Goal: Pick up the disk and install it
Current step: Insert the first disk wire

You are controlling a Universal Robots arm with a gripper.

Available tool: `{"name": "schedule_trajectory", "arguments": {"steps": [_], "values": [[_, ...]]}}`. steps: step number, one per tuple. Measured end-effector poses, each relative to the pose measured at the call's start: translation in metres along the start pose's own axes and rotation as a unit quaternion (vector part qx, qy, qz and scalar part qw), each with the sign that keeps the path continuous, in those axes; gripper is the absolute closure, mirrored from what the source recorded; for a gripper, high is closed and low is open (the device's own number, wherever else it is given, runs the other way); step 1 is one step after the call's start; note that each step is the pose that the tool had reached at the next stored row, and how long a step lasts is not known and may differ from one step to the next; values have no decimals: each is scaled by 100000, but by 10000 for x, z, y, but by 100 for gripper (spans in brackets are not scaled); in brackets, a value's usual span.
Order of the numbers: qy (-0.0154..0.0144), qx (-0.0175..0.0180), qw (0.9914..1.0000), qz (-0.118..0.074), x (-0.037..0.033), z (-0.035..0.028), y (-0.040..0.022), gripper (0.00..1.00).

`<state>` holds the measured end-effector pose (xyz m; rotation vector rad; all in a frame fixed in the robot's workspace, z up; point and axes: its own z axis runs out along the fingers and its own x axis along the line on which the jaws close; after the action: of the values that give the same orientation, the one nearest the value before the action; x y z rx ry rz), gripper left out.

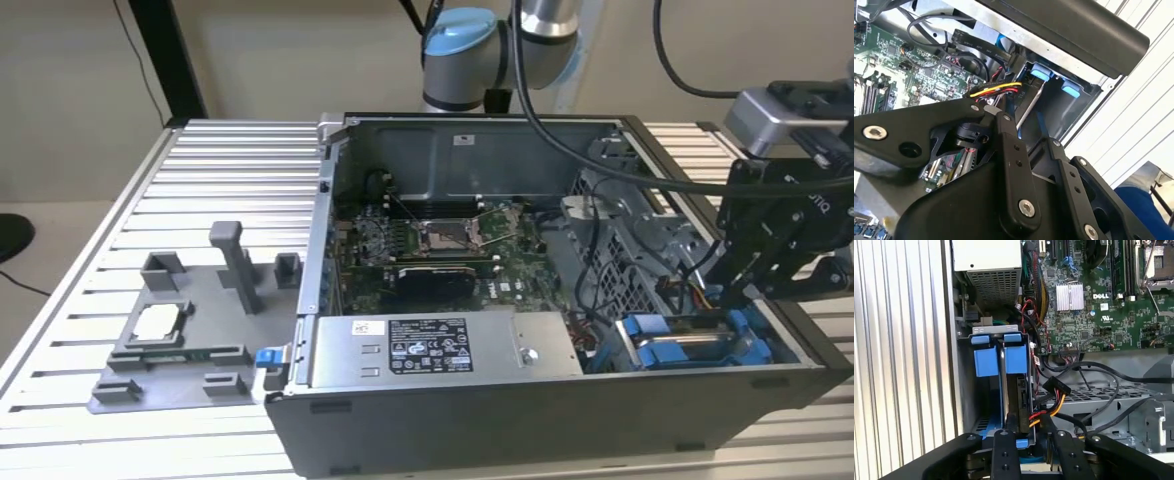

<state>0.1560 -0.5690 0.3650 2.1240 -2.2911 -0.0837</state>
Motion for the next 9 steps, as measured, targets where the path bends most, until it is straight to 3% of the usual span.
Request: {"name": "schedule_trajectory", "arguments": {"steps": [4,9], "values": [[16,-43,100000,3,-2,-3,-27,0],[21,-327,99999,8,-18,-9,-203,0]]}}
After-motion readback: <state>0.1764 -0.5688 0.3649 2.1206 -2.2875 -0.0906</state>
